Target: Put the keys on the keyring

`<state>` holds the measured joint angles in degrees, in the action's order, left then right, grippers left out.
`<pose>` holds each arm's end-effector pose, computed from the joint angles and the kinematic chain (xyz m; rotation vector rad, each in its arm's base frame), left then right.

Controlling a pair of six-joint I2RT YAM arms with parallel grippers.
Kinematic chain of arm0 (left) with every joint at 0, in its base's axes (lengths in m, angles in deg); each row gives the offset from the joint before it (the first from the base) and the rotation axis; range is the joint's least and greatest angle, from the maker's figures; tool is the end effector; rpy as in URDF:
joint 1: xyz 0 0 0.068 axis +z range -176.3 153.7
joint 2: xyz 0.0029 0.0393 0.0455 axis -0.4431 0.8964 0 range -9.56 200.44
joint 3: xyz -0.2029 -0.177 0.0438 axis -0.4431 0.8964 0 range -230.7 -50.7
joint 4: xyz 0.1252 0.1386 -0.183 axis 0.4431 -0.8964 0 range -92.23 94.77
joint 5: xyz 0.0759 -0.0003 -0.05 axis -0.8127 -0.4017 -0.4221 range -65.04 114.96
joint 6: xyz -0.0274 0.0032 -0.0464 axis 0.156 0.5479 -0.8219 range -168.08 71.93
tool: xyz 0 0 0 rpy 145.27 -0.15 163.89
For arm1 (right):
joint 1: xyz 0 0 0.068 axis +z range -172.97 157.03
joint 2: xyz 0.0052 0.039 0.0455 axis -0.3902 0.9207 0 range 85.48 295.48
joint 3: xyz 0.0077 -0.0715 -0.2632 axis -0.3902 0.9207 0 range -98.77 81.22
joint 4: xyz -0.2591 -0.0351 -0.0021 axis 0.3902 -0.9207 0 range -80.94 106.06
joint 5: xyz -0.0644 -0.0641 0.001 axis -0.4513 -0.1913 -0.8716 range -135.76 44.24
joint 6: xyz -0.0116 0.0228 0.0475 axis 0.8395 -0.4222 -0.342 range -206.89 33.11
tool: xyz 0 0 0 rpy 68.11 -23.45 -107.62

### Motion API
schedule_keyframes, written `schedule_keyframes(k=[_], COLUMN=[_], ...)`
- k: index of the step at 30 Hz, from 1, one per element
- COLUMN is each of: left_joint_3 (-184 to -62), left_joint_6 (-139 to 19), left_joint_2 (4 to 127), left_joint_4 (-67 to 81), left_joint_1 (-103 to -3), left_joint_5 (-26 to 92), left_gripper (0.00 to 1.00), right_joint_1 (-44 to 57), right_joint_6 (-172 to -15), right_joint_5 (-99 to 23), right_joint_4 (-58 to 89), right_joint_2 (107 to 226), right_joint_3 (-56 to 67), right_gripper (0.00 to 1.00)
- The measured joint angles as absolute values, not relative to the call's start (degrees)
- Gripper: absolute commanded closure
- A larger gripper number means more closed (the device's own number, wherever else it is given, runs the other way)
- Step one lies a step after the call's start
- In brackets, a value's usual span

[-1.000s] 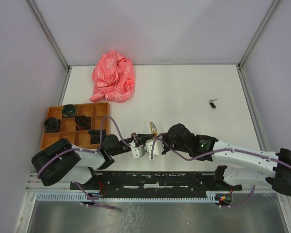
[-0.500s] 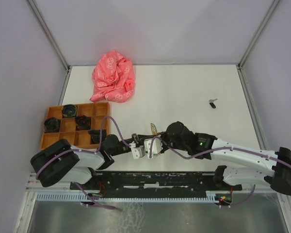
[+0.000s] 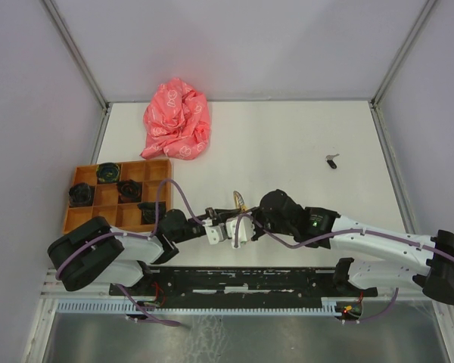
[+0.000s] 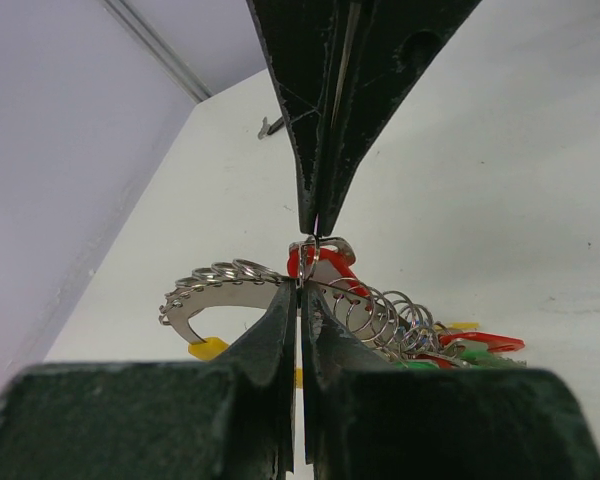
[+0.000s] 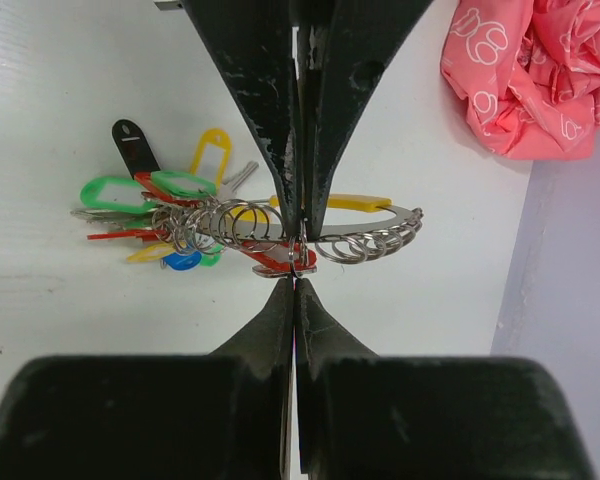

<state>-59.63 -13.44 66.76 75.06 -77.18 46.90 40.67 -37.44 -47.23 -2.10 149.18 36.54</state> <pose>0.1248 -0.1744 0.1721 1.2553 0.9028 -0.5158 0.1081 0.2160 0.2609 -1.8455 1.2365 0.1079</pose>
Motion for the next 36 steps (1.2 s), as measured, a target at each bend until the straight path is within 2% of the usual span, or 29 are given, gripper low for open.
schedule_keyframes(k=[13,20,30,36], left_joint_3=[-60.7,-60.7,-60.7,-60.7], left_joint_6=[-14.3,-17.5,-27.1,-34.5], left_joint_2=[66.4,66.4,66.5,66.7], left_joint_4=[73.5,74.0,75.2,75.6], left_joint_1=[-77.2,-77.2,-75.9,-74.3], left_joint_5=[45.3,44.0,39.9,38.0], left_gripper=[0.97,0.97,0.97,0.97], right_joint_1=[40.8,40.8,40.8,40.8], right_joint_6=[-37.6,-41.2,-64.0,-73.1], right_joint_5=[-45.9,-50.9,-58.9,-57.0], right_joint_4=[-1.9,0.1,8.4,11.5], right_joint_2=[149.4,145.9,144.9,147.2], right_joint_3=[36.2,38.2,42.5,42.0], right_gripper=[0.99,0.86,0.68,0.61])
